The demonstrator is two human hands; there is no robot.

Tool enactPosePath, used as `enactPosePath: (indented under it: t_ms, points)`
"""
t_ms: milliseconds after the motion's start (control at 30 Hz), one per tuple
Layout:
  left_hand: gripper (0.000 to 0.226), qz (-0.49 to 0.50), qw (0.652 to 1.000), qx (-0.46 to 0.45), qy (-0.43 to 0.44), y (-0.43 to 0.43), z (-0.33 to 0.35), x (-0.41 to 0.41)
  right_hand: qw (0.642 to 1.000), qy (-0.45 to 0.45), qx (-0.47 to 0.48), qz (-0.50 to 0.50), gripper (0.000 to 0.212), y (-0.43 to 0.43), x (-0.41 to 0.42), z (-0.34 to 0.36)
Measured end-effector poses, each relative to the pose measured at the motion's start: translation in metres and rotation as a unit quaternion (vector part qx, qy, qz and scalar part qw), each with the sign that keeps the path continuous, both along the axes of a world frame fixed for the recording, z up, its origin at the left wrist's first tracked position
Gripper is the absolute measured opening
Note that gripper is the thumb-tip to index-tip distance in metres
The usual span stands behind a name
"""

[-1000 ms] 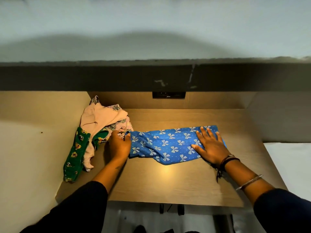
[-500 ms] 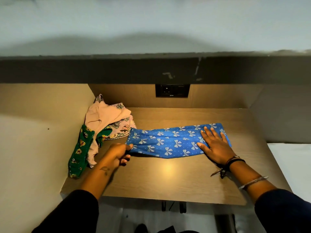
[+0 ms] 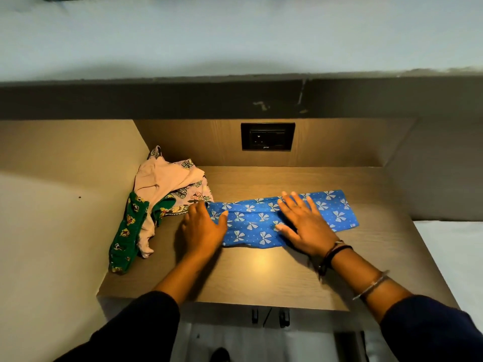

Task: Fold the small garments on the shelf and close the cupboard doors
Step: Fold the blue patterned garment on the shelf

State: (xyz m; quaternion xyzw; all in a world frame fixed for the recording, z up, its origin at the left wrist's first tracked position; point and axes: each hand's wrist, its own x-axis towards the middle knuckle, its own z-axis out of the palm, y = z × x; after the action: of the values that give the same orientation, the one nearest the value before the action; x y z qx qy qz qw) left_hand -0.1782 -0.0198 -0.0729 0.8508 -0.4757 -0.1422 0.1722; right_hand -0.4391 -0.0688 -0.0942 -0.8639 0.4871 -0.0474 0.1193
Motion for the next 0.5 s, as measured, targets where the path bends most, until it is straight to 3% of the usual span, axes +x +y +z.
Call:
enactPosePath:
  t_ms: [133,267,367,500]
  points:
    - [0.070,-0.021,0.992,0.101,-0.067,-0.003,-0.028,0.006,0.997,0.052,0.052,0.026,0.081,0.005,0.009,-0.024]
    - [0.059,0.010,0.994,0.072,-0.075,0.010,-0.025,0.004,0.996,0.053,0.061,0.030,0.085,0.005,0.006,-0.022]
    - [0.054,0.103,0.990,0.085,0.054,0.004,-0.016,0.007,0.997,0.040,0.033,0.049,0.086,0.011,0.016,-0.015]
    - [0.042,0.164,0.943,0.070,0.282,-0.019,-0.029,0.028,0.995,0.040,0.022,0.092,0.089,0.026,0.041,-0.013]
